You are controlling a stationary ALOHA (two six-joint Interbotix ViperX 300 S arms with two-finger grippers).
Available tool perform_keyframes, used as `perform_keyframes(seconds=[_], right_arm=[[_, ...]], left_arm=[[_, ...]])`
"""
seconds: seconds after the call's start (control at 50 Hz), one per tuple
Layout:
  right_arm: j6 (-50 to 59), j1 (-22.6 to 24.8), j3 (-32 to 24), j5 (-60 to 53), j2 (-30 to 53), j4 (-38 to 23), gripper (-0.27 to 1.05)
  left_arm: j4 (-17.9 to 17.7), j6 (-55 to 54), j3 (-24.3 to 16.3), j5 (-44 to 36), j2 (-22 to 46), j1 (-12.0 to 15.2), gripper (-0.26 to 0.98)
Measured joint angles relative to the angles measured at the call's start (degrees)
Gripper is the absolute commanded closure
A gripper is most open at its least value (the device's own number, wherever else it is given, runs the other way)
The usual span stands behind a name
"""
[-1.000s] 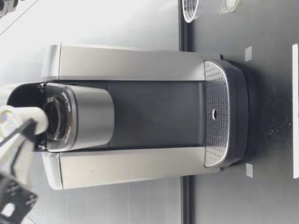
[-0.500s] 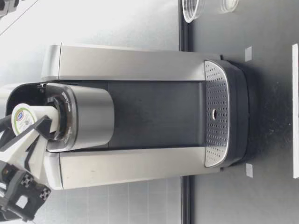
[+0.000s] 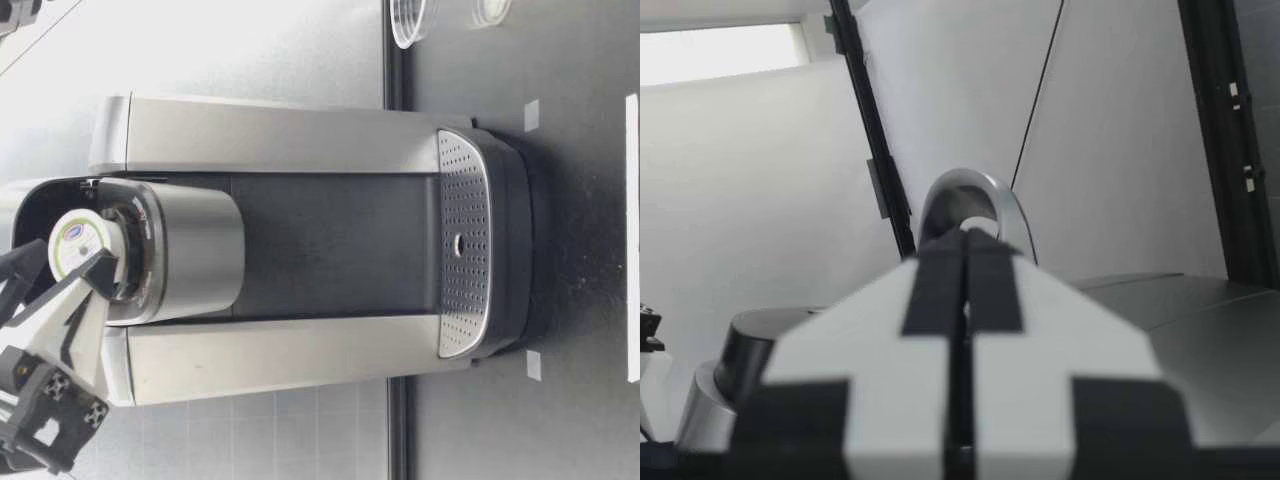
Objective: Place the coffee capsule inside the capsule container, then place the cup onto the center of the cup tray, then push the 'Hot Water' and 'Travel Mug' buttons.
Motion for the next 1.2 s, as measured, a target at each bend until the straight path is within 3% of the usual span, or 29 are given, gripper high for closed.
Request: perform_keyframes(seconds=[0.26, 0.8, 1.2], right_arm=[[0.0, 0.0, 0.0, -0.35, 0.0, 0.0, 0.7], [2.02, 0.0, 1.76, -3.43, 0.18, 0.0, 0.7], [2.11, 0.0, 1.76, -3.78, 1.05, -0.09, 0.7]], left_arm=[[0.44, -0.09, 0.0, 0.0, -0.44, 0.0, -0.01], [11.69, -7.47, 0.62, 0.79, -0.35, -0.62, 0.0], [15.47, -10.2, 1.32, 0.26, -4.39, -0.09, 0.0]])
